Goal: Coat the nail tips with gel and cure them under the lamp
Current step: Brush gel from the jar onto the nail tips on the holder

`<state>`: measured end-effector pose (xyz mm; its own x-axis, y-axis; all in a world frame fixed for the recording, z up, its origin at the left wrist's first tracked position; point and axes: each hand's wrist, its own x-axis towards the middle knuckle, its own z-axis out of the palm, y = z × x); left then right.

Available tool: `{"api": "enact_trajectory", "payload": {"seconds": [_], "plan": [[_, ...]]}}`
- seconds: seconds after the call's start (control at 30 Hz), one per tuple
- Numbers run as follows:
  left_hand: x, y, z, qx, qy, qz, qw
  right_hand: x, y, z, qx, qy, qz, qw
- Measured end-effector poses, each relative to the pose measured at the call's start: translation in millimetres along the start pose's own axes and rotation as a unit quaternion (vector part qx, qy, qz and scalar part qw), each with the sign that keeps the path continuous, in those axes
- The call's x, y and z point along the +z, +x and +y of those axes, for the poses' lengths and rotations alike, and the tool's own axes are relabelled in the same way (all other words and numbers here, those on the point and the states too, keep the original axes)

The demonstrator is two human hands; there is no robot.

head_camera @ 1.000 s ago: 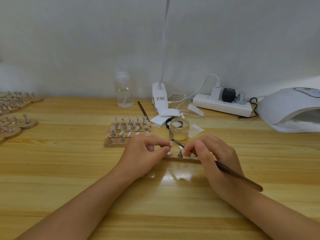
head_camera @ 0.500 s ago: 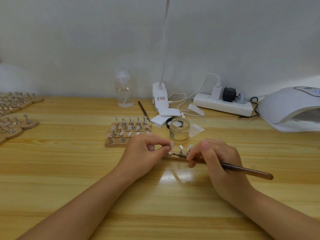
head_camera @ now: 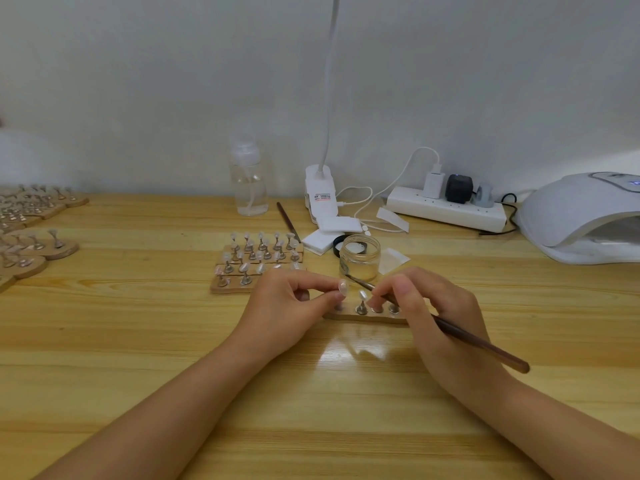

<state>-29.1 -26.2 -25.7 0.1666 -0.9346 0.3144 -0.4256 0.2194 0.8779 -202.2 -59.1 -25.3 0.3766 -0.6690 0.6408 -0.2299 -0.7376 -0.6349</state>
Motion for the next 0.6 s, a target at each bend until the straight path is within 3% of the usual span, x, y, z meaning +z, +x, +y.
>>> {"api": "enact_trajectory", "payload": {"seconds": [0.2, 0.43, 0.6], "plan": [[0.4, 0.2, 0.6, -0.006, 0.002, 0.002, 1.0, -0.2, -2.5, -0.7, 0.005, 0.058, 0.008, 0.998], [-0.3, 0.5, 0.7, 0.004, 0.014, 0.0, 1.0, 1.5, -0.1, 0.1, 0.024, 0.034, -0.016, 0.999], [-0.4, 0.5, -0.9, 0.005, 0.009, 0.0, 1.0, 0.6, -2.6, 1.9, 0.023, 0.101, 0.022, 0.994]]}}
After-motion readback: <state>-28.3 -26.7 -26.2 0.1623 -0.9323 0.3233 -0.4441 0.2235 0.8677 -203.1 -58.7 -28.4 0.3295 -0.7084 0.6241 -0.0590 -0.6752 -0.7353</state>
